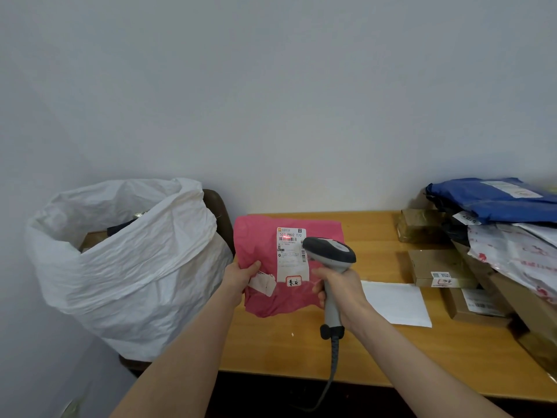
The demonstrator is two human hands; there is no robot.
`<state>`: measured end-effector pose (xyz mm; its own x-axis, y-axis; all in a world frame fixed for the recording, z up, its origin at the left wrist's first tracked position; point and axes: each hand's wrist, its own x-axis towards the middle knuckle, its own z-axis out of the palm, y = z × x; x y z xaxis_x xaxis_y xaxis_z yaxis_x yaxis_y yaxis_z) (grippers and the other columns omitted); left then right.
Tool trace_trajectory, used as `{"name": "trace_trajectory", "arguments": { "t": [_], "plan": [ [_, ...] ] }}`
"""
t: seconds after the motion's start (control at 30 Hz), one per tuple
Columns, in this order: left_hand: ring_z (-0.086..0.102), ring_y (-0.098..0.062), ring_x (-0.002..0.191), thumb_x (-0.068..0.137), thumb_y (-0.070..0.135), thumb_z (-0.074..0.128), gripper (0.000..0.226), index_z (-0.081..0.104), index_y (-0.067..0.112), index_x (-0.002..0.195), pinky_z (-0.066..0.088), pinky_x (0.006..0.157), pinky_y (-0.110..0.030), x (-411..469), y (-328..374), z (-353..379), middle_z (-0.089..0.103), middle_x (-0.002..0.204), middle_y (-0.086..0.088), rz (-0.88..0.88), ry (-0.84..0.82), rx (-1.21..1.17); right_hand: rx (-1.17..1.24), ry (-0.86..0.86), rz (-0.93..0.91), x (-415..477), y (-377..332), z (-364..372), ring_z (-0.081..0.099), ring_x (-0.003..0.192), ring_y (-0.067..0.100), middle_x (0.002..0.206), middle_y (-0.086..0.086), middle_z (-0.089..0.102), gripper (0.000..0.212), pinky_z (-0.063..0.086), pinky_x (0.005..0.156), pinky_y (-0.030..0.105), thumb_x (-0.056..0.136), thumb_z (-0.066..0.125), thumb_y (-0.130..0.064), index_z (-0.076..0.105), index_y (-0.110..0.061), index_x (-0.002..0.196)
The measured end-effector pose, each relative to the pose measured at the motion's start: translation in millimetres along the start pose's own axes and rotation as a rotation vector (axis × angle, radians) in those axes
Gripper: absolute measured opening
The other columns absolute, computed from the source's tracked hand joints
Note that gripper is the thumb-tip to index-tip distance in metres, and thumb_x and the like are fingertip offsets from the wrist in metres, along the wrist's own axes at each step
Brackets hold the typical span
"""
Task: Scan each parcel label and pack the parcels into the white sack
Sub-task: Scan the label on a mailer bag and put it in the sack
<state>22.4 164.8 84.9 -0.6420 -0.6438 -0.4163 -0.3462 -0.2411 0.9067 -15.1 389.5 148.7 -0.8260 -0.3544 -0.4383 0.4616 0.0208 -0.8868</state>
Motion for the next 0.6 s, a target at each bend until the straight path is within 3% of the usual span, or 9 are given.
{"name": "trace_trajectory", "arguments": {
  "t": [0.37,0.5,0.6],
  "plan": [
    [0.061,-0.031,0.105,0.085,0.015,0.070,0.043,0.057,0.003,0.124,0.050,0.083,-0.039,-5.6,-1.4,4.2,0.064,0.117,-0.017,0.010,-0.027,-0.015,-0.026,-0.023,-0.002,-11.1,-2.0,-5.0,0.048,0.039,0.016,0.051,0.010,0.057,0.019,0.040,0.043,0.026,0.077,0.064,-0.001,0.062,-0.003,0.059],
    [0.062,-0.027,0.095,0.085,0.016,0.071,0.041,0.057,0.004,0.122,0.050,0.082,-0.039,-8.2,-3.1,5.5,0.065,0.114,-0.016,0.007,-0.030,-0.021,-0.040,-0.021,-0.026,-15.0,0.9,-7.9,0.048,0.041,0.016,0.052,0.010,0.057,0.021,0.039,0.044,0.027,0.077,0.063,-0.001,0.061,-0.005,0.057],
    [0.063,-0.023,0.089,0.085,0.016,0.070,0.038,0.059,0.004,0.119,0.051,0.072,-0.034,-11.3,-4.1,5.1,0.067,0.110,-0.014,0.013,-0.033,-0.026,-0.052,-0.026,-0.038,-17.5,1.6,-8.3,0.047,0.041,0.016,0.051,0.009,0.056,0.021,0.039,0.044,0.027,0.078,0.063,-0.001,0.061,-0.005,0.058]
  ]
}}
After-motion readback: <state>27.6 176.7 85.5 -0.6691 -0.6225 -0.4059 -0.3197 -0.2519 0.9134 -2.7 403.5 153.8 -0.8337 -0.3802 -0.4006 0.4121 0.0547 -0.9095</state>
